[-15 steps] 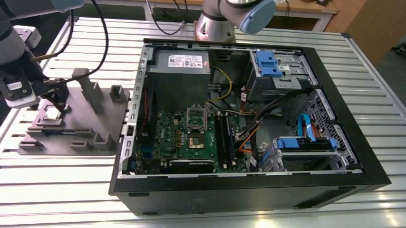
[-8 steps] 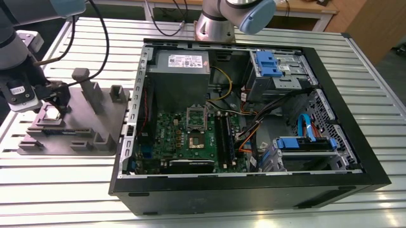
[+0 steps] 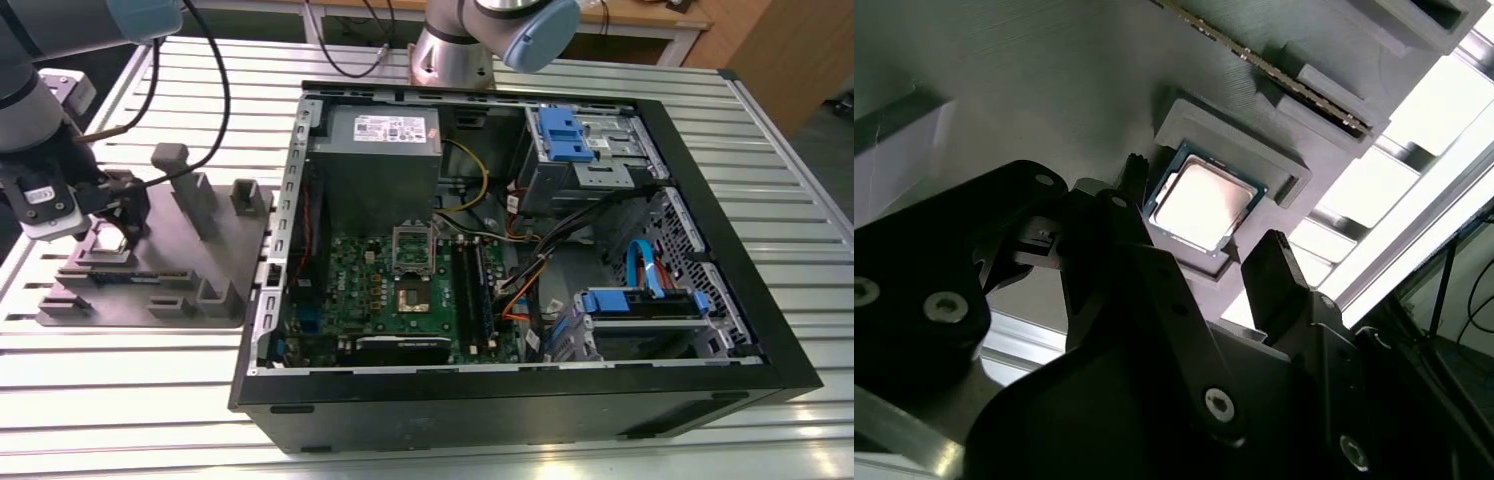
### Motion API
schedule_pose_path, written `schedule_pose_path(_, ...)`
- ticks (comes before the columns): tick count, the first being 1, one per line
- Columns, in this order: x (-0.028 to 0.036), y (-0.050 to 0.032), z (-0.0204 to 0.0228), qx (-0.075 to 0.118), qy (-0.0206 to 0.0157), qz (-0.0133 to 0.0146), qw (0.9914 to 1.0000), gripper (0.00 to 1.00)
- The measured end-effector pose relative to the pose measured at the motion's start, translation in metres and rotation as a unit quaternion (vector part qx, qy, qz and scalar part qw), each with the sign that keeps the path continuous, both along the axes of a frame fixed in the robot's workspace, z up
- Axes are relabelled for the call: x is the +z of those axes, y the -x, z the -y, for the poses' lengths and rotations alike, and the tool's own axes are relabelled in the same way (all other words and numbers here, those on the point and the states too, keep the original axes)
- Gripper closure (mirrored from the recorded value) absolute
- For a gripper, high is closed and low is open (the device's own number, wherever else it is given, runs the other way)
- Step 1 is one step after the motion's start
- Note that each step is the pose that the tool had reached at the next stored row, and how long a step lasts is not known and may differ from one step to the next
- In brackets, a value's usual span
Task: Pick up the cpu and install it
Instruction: 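Pick up the cpu and move it towards the insertion slot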
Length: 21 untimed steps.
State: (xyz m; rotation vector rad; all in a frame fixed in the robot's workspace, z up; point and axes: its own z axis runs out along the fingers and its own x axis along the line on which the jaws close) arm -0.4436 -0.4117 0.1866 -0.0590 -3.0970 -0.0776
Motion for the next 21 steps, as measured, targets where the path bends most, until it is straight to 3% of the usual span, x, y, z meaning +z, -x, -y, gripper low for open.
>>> schedule_pose_path(21, -0.0084, 0.0, 0.0, -0.006, 0.0, 0.0, 0.99998, 0.35)
